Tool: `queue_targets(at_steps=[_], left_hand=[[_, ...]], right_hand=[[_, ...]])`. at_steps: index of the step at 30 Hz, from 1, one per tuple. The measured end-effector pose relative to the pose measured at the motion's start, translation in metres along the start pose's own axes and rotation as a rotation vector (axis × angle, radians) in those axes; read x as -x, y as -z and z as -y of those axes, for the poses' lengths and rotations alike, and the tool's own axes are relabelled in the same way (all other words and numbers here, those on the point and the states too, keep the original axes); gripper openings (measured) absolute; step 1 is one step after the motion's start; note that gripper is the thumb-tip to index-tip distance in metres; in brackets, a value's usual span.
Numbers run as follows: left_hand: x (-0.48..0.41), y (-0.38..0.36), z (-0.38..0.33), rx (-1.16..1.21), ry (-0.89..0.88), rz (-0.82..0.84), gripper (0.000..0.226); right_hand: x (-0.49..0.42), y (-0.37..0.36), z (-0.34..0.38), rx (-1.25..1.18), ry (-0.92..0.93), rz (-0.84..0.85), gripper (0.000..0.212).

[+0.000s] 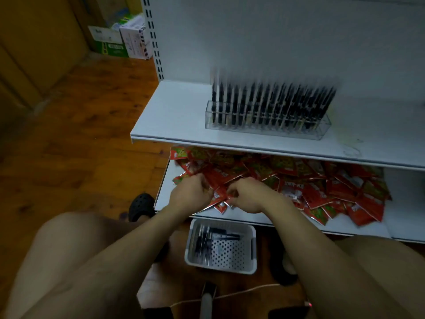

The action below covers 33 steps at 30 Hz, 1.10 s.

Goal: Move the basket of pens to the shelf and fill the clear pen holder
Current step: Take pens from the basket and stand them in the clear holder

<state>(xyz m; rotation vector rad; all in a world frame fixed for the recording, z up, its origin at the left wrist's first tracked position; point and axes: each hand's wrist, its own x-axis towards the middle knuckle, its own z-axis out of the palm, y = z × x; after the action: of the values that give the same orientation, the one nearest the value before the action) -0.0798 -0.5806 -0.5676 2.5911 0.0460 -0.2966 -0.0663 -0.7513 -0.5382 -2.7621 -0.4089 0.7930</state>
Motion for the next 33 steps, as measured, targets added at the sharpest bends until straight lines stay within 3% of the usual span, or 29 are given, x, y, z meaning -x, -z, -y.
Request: queue_targets(at_steps=[4,8,12,15,20,23,28,33], left_hand=[[0.008,-0.037,0.042,-0.262,0.042,0.197,0.026],[0.015,-0.075,0.075,-0.057,0.300,0.267,0.026],[0.023,-0.126,0.101,-0.091,0.415,0.436,0.032],[0.008,-0.139,0.104,-0.025,0.461,0.429,0.039],[-0.011,-0.152,0.122,0.277,0.616,0.391,0.024],[-0.009,-0.165,0.140,0.405,0.695,0.367,0.029],[-0.010,-0.188,0.145,0.701,0.839,0.281,0.021],[-0.008,-0.202,0.143,0.742,0.885,0.284,0.025]], right_hand=[[-0.018,-0.043,-0.024,0.049,-0.068,0.142,0.025],[-0.034,-0.085,-0.049,0.081,-0.189,0.265,0.012],[-0.055,-0.137,-0.071,0.008,-0.229,0.338,0.025],[-0.067,-0.181,-0.064,-0.082,-0.194,0.482,0.036],[-0.093,-0.252,-0.035,-0.266,-0.170,0.607,0.035],[-0.110,-0.281,-0.022,-0.347,-0.210,0.569,0.032],[-0.123,-0.308,-0.020,-0.327,-0.249,0.581,0.052],[-0.129,-0.318,-0.016,-0.336,-0.307,0.505,0.060]])
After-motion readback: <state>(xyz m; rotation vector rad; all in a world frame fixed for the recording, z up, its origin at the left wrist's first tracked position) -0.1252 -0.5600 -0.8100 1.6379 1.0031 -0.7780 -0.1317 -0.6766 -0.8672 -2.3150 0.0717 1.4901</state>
